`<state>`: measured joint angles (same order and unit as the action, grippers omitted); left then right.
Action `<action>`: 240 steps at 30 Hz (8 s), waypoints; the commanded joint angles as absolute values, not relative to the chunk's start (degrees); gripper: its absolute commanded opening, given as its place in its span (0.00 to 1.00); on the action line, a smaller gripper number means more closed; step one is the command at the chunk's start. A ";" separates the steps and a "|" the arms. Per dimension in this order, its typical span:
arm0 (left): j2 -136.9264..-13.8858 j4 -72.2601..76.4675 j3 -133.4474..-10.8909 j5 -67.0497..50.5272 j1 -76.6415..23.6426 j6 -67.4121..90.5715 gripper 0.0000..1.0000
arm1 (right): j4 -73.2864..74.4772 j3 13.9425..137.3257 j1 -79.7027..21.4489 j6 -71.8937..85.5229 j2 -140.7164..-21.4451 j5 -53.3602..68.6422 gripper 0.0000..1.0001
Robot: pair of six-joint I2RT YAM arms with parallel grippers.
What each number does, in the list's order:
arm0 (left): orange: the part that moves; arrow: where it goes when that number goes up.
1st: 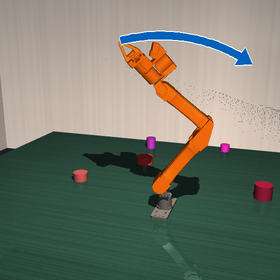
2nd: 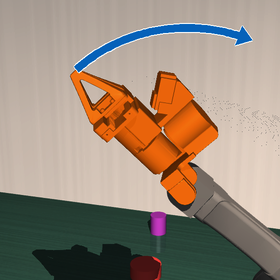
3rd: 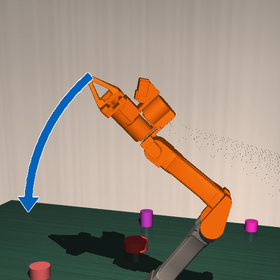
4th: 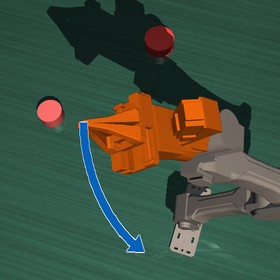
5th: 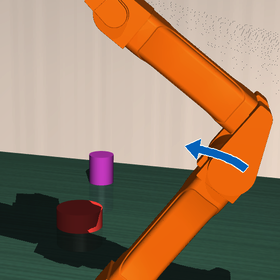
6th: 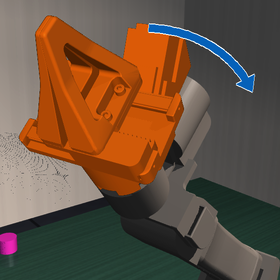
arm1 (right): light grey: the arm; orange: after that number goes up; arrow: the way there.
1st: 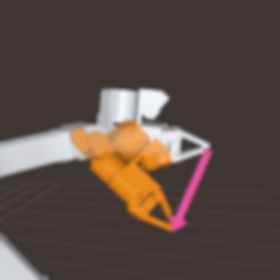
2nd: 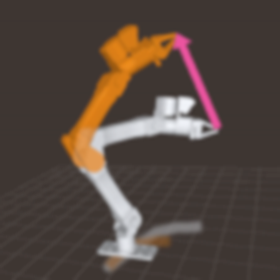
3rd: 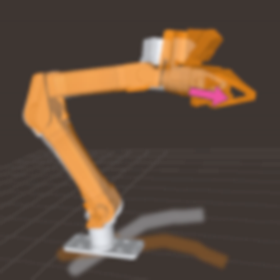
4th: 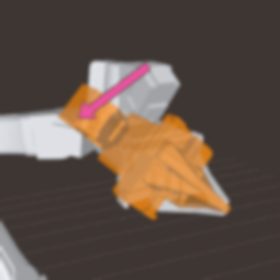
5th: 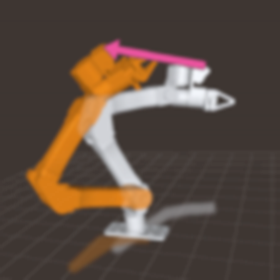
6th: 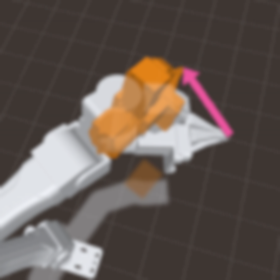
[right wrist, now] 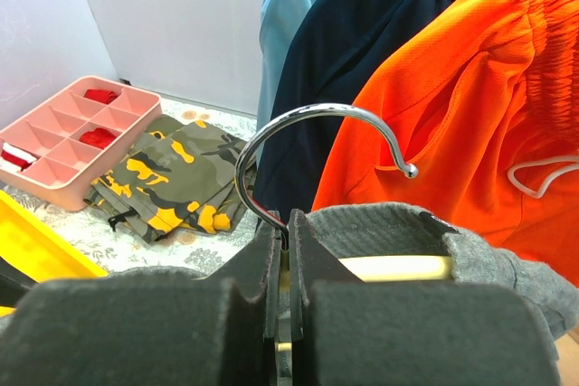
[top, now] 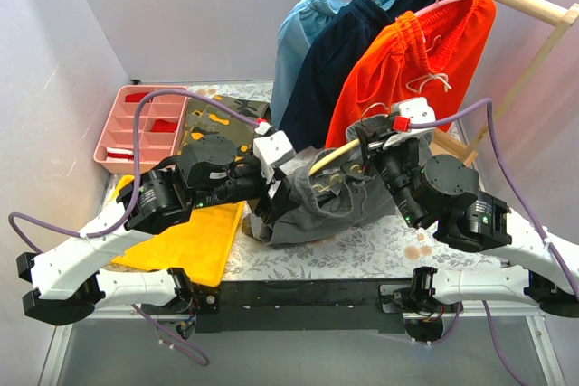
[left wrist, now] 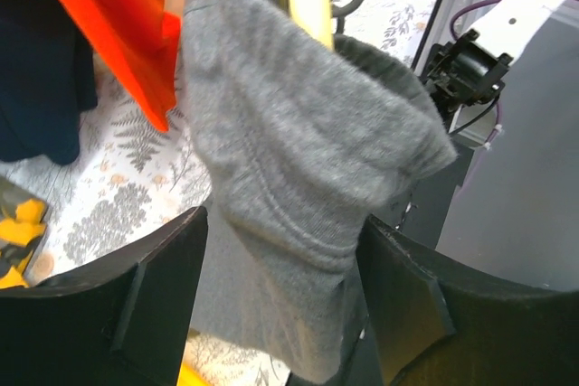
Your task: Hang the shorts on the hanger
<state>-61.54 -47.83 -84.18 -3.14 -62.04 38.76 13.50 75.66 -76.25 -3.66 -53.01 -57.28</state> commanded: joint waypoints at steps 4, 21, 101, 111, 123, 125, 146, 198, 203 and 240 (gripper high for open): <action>-59.85 -40.96 -81.30 -11.24 -62.05 36.83 0.67 | 7.73 79.89 -76.73 -3.95 -52.12 -57.21 0.01; -62.31 -35.77 -77.70 -4.74 -62.14 37.27 0.27 | 7.91 79.54 -76.73 -3.34 -52.12 -58.01 0.01; -55.02 -2.82 -62.14 2.11 -62.58 46.23 0.00 | 36.82 70.93 -57.85 26.64 -45.35 -35.79 0.71; -57.13 -1.06 -63.81 3.69 -62.58 45.88 0.00 | 39.89 73.38 -46.24 24.79 -47.37 -25.85 0.72; -61.43 2.81 -67.14 3.78 -62.49 45.18 0.00 | 41.75 76.02 -40.87 28.30 -43.86 -14.16 0.67; -62.05 4.03 -67.32 4.13 -62.58 45.18 0.00 | 40.96 77.43 -40.87 29.61 -42.63 -11.53 0.66; -73.03 13.53 -71.19 6.24 -62.58 46.41 0.00 | 18.28 68.47 -40.87 43.69 -46.41 -5.26 0.65; -60.91 4.92 -70.14 2.55 -63.54 47.02 0.61 | 13.54 69.43 -38.41 35.60 -47.90 -2.47 0.01; -59.07 3.78 -69.79 3.69 -63.54 46.41 0.61 | 11.34 70.93 -32.70 36.12 -49.92 5.25 0.01; -59.24 -1.58 -70.84 6.42 -63.54 44.82 0.61 | -11.16 75.49 0.97 54.40 -55.02 33.31 0.01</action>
